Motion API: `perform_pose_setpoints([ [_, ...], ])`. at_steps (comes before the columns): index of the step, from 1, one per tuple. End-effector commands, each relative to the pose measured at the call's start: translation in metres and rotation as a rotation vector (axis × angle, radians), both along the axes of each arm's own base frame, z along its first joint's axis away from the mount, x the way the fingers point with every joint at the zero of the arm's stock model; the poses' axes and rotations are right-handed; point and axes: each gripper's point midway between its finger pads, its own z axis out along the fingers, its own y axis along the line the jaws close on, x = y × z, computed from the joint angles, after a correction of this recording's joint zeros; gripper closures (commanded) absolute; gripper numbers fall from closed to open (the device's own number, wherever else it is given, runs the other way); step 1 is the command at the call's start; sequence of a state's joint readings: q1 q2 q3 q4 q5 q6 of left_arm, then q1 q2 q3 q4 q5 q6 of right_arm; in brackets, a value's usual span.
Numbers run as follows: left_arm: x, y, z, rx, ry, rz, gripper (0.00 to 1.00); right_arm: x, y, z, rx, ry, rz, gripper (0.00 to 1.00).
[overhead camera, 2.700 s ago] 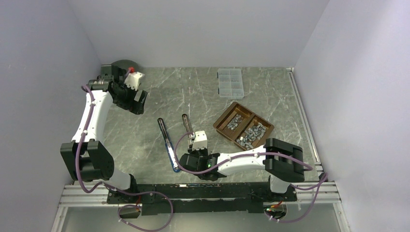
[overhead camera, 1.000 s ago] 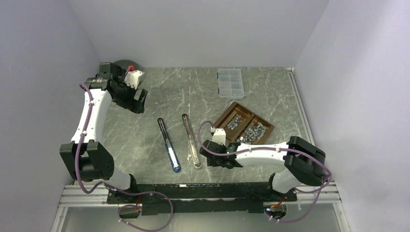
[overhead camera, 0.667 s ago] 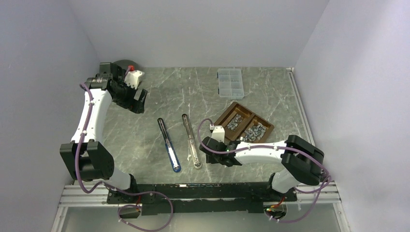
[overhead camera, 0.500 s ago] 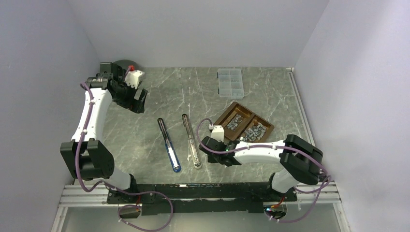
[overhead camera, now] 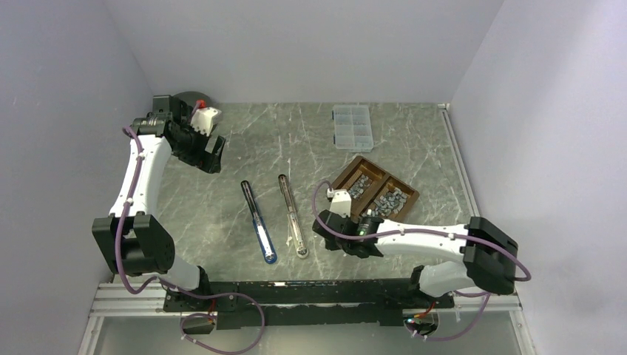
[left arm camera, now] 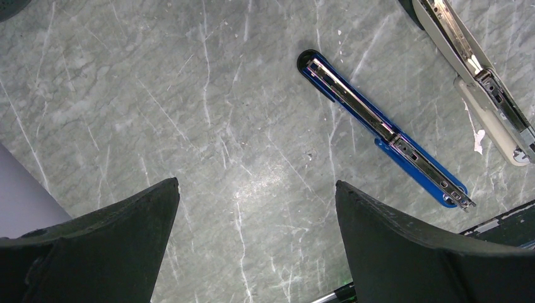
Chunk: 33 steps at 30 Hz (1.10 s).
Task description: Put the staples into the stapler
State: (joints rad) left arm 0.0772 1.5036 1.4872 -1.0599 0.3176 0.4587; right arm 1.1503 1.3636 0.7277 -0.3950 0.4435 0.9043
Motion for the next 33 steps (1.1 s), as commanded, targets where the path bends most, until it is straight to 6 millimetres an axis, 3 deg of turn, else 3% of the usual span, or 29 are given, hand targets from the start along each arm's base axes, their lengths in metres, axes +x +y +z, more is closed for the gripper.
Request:
perform_pose_setpoints([
  [1,0.003,-0.005,0.013,-0.03,-0.042,-0.008,0.01,-0.015,-0.032,0.001,-0.119,-0.009,0.008,0.91],
  [7,0.001,-0.005,0.01,-0.029,-0.041,-0.011,0.0,-0.035,-0.055,-0.01,-0.274,0.016,0.0,0.84],
  [11,0.0,-0.004,0.008,-0.026,-0.04,-0.011,0.01,-0.039,-0.053,-0.009,-0.32,0.0,0.016,0.69],
  [16,0.001,-0.004,0.007,-0.023,-0.038,-0.011,0.0,-0.039,-0.048,-0.003,-0.256,-0.006,0.022,0.47],
  [25,0.002,-0.003,0.006,-0.019,-0.033,-0.01,0.0,-0.036,-0.064,-0.006,-0.147,0.049,-0.046,0.47],
  [33,0.003,-0.002,0.005,-0.016,-0.033,-0.013,0.01,-0.054,-0.057,-0.024,-0.08,0.15,-0.058,0.46],
])
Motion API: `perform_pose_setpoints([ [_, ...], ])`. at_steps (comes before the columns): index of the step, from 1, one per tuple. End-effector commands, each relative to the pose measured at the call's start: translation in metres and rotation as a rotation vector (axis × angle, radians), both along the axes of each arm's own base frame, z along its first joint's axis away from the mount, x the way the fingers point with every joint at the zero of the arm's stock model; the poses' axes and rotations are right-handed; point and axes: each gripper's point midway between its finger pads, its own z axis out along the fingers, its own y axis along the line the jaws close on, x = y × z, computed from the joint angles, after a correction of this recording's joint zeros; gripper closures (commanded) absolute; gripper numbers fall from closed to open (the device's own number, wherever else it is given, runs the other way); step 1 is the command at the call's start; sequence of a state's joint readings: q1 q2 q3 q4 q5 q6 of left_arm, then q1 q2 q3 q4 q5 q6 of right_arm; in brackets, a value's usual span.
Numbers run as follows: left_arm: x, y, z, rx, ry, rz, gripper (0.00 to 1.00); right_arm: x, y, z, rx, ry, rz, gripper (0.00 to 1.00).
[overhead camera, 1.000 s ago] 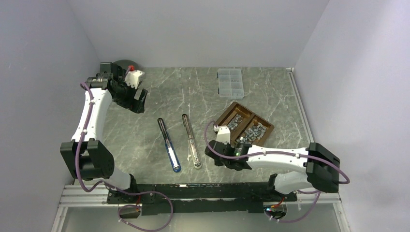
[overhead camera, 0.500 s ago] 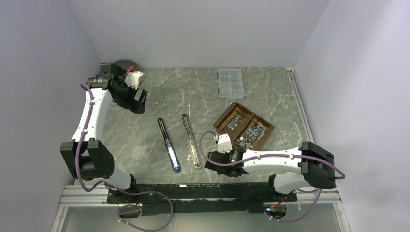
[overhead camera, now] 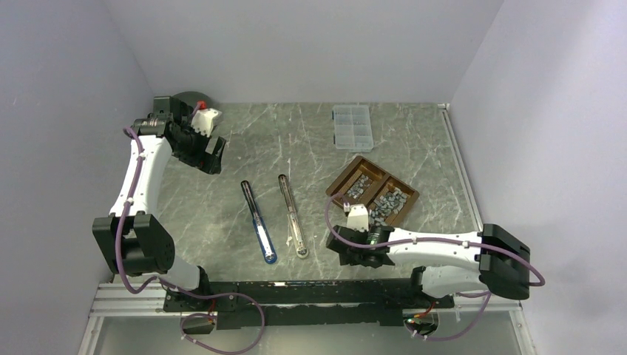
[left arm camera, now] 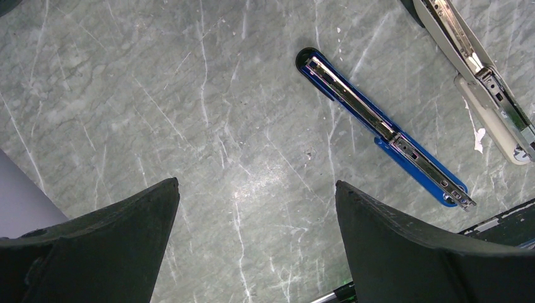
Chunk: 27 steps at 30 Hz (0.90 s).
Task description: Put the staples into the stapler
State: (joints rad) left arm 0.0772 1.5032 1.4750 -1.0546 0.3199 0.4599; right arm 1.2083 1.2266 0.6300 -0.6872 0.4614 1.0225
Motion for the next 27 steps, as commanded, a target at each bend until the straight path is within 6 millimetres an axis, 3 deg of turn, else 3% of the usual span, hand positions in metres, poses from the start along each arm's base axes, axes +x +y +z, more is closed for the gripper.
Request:
perform_pose_setpoints([
  [1,0.004,-0.002,0.008,-0.014,-0.037,-0.012,0.01,-0.01,0.017,-0.006,0.114,0.052,-0.024,0.46],
  [15,0.003,0.002,0.006,0.009,-0.04,-0.011,0.01,0.005,0.027,-0.013,0.073,0.017,-0.077,0.52],
  [27,0.002,0.001,0.004,0.008,-0.037,-0.013,0.01,0.007,0.019,-0.017,0.013,-0.014,-0.103,0.73],
])
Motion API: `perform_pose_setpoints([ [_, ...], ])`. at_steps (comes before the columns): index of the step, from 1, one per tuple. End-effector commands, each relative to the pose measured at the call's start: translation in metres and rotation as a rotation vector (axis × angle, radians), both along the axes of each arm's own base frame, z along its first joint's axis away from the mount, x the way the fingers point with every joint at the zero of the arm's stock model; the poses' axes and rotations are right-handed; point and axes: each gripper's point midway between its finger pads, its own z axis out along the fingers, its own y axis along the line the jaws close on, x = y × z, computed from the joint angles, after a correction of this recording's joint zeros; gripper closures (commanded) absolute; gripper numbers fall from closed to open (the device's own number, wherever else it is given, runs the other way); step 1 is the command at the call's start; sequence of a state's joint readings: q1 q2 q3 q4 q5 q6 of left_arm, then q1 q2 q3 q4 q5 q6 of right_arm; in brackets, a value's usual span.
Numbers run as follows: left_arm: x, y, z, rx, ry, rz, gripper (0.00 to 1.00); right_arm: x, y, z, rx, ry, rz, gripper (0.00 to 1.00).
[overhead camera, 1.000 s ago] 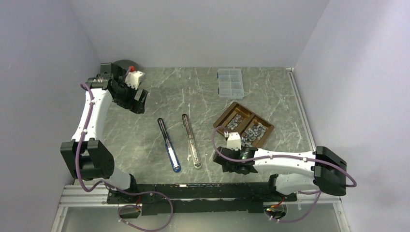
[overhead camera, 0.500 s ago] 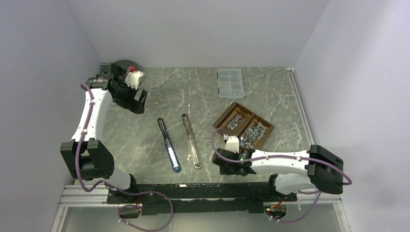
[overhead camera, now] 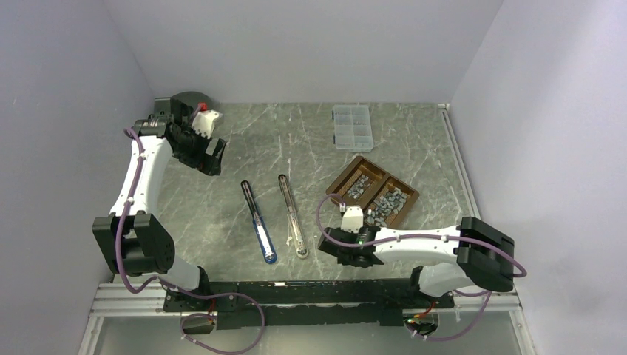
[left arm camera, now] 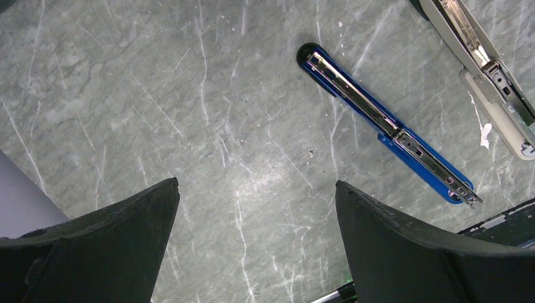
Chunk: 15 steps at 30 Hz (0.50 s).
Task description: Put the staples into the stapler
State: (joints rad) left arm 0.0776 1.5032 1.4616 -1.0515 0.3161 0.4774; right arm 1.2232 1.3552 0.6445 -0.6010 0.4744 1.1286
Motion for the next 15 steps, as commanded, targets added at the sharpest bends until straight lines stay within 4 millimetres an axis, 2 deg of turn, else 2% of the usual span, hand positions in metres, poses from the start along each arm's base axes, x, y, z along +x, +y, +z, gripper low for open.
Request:
perform_pose_setpoints([
  [1,0.003,0.0,0.009,-0.002,-0.042,0.0,0.0,0.003,0.0,0.001,-0.017,-0.018,-0.024,0.75],
  [7,0.003,0.0,0.012,-0.005,-0.047,-0.001,0.0,0.0,0.001,0.013,-0.01,-0.014,-0.006,0.89],
  [11,0.002,-0.002,0.015,-0.013,-0.053,-0.005,0.0,0.002,0.015,0.049,0.076,-0.005,0.052,0.93],
  [15,-0.001,-0.007,0.019,-0.033,-0.053,-0.03,0.01,0.011,0.029,0.082,0.264,0.056,0.105,0.94],
])
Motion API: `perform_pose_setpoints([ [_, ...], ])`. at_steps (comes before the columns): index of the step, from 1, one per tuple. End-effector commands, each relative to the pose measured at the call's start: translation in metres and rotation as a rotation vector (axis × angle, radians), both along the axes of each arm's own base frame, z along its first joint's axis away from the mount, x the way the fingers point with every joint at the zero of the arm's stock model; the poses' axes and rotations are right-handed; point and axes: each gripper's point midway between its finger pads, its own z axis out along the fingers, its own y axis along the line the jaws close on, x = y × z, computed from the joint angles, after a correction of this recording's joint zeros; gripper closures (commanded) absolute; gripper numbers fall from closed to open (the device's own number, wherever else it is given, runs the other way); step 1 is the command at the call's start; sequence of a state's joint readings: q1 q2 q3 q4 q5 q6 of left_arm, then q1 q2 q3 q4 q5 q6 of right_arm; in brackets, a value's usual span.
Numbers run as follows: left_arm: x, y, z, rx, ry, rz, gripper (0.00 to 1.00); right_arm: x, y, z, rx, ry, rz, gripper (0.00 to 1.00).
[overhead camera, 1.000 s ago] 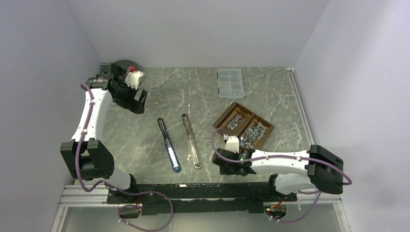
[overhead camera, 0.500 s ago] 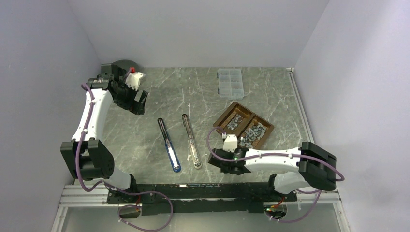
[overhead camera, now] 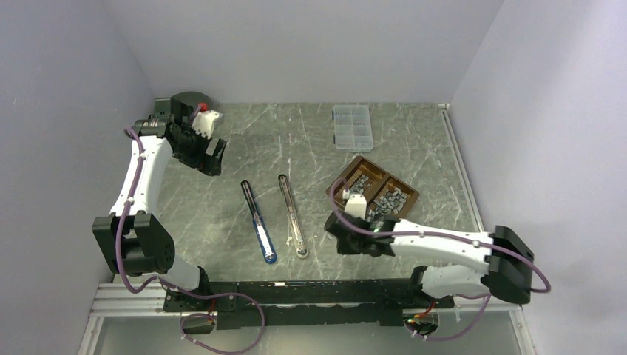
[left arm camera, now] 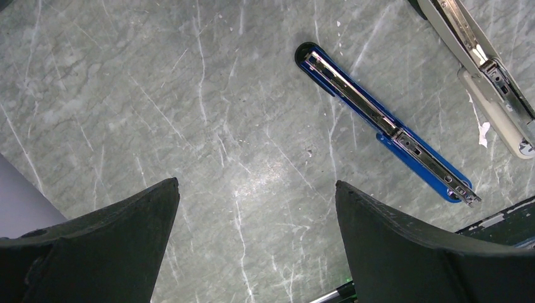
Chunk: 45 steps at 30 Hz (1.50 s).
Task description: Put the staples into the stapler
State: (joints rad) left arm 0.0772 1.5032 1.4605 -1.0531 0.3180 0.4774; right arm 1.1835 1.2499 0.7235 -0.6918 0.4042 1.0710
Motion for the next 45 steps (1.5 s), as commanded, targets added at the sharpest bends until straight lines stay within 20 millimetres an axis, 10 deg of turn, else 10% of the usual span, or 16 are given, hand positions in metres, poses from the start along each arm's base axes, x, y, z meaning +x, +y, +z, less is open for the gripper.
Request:
perform_pose_setpoints([
  [1,-0.002,-0.009,0.021,-0.039,-0.06,-0.043,0.01,0.012,0.023,0.051,0.232,0.052,0.091,0.94],
  [16,-0.027,-0.037,0.052,-0.13,-0.154,-0.229,0.01,-0.002,0.054,0.062,0.76,0.469,0.256,1.0],
  [23,-0.065,-0.124,0.074,-0.191,-0.269,-0.639,0.01,0.012,0.06,0.094,0.824,0.413,0.347,0.99],
  [31,-0.079,-0.241,0.054,-0.219,-0.219,-0.875,0.01,0.025,0.058,0.122,0.881,0.298,0.413,1.0],
  [45,-0.105,-0.323,0.046,-0.397,-0.091,-0.895,0.0,0.028,0.045,0.143,0.964,0.234,0.463,1.0],
])
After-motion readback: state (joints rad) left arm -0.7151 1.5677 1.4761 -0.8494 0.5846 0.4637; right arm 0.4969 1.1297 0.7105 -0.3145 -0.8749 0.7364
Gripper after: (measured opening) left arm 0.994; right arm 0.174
